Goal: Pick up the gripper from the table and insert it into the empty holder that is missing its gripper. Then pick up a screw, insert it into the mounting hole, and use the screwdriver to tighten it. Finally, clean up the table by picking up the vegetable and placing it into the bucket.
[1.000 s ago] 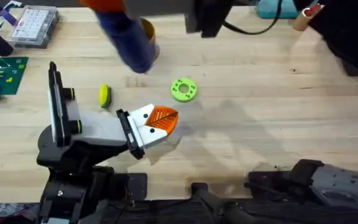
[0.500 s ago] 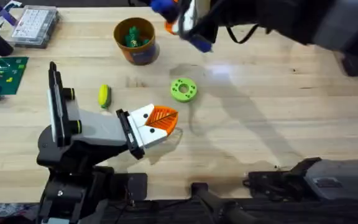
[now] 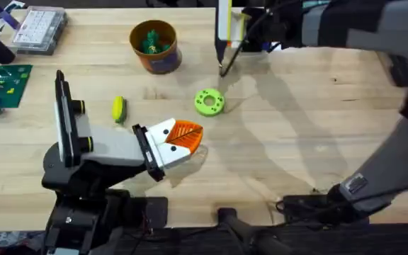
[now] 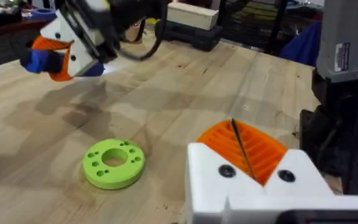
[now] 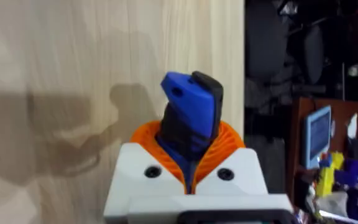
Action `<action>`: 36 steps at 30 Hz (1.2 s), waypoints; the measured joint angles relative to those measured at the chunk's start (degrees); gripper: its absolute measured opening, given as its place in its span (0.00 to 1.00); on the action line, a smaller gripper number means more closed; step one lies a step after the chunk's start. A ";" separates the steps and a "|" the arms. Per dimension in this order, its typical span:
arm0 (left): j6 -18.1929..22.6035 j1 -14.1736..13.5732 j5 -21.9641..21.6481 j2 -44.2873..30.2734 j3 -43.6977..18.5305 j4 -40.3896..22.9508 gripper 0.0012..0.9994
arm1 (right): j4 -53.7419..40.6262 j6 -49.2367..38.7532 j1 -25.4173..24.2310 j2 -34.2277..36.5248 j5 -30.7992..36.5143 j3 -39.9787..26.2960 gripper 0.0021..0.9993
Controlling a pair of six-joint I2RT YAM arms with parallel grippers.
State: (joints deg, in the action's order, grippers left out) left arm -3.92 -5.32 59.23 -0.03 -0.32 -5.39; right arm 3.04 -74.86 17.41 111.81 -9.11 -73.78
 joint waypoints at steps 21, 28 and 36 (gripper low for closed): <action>0.00 0.00 -0.05 -0.02 0.00 0.00 0.01 | 5.38 -10.00 -3.46 7.52 0.74 -2.26 0.98; 0.00 0.00 -0.05 0.00 0.00 0.00 0.01 | 3.46 -10.02 -3.50 7.46 0.73 -2.70 0.99; 0.02 0.00 -0.05 0.00 0.00 0.00 0.01 | 3.08 -10.02 -3.50 7.46 0.73 -2.84 0.99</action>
State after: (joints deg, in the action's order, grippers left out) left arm -3.90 -5.32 59.18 -0.03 -0.32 -5.39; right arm 6.12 -84.88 13.91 119.26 -8.38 -76.62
